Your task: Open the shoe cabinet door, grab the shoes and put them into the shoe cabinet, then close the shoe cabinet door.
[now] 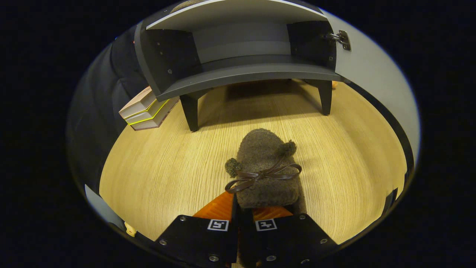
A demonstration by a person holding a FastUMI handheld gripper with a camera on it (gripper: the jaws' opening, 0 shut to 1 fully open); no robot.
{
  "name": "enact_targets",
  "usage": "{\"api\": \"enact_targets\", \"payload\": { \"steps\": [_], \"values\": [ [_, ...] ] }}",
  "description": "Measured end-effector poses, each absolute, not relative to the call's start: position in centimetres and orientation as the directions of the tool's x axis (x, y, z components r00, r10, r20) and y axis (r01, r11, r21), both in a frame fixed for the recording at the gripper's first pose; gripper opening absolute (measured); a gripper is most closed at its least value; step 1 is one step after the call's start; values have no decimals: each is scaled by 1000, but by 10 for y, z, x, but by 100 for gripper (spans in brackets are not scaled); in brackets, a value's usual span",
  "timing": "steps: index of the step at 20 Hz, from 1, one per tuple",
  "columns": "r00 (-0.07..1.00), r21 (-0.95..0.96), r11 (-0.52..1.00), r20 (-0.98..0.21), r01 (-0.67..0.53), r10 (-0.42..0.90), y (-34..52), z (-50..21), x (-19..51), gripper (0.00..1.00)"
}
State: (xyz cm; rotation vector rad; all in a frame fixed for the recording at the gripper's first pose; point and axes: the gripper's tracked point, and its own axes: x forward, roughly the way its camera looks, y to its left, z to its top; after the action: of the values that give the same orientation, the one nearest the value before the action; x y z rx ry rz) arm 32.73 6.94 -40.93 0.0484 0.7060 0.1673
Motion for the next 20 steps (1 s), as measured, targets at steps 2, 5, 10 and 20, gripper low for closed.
{"api": "enact_targets", "payload": {
  "steps": [2,5,10,20],
  "values": [
    [754,104,987,-637,-122,160,70,-409,327,9],
    [772,81,991,-621,-108,135,66,-396,323,7],
    [798,94,992,-589,-87,126,54,-361,303,7],
    [870,59,995,-484,-77,95,35,-253,276,6]
  ]
}}
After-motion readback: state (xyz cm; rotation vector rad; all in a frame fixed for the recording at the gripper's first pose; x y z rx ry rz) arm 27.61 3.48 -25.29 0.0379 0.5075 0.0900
